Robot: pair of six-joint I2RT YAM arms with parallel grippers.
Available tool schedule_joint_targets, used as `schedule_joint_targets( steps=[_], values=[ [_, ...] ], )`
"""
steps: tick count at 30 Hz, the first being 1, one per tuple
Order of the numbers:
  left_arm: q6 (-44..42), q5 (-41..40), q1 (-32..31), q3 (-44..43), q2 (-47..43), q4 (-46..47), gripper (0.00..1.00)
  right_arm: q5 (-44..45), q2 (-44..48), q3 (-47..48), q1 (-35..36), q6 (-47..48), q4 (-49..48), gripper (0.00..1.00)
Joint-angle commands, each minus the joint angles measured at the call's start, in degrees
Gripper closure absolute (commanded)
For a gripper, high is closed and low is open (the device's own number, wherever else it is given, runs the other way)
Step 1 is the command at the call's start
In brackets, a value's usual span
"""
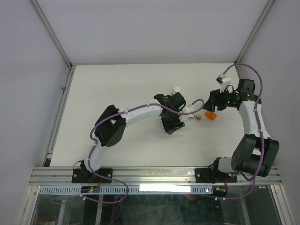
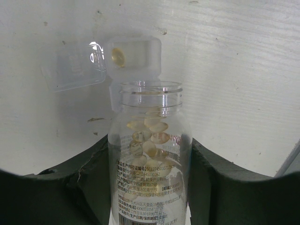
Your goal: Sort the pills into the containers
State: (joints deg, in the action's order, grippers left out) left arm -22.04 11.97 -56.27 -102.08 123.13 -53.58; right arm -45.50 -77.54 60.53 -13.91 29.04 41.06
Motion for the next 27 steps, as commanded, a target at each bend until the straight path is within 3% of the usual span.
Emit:
schedule_joint_targets(
  steps=[1, 27],
  values=[
    [-0.2, -0.2, -0.4, -0.8, -1.7, 2.4, 1.00, -1.7, 0.1, 2.7, -0.6, 0.8, -0.1, 0.32],
    [0.5, -1.1, -0.9, -0.5, -2.0, 1.3, 1.00, -2.5, -0.5, 2.9, -0.6, 0.9, 0.4, 0.32]
  ],
)
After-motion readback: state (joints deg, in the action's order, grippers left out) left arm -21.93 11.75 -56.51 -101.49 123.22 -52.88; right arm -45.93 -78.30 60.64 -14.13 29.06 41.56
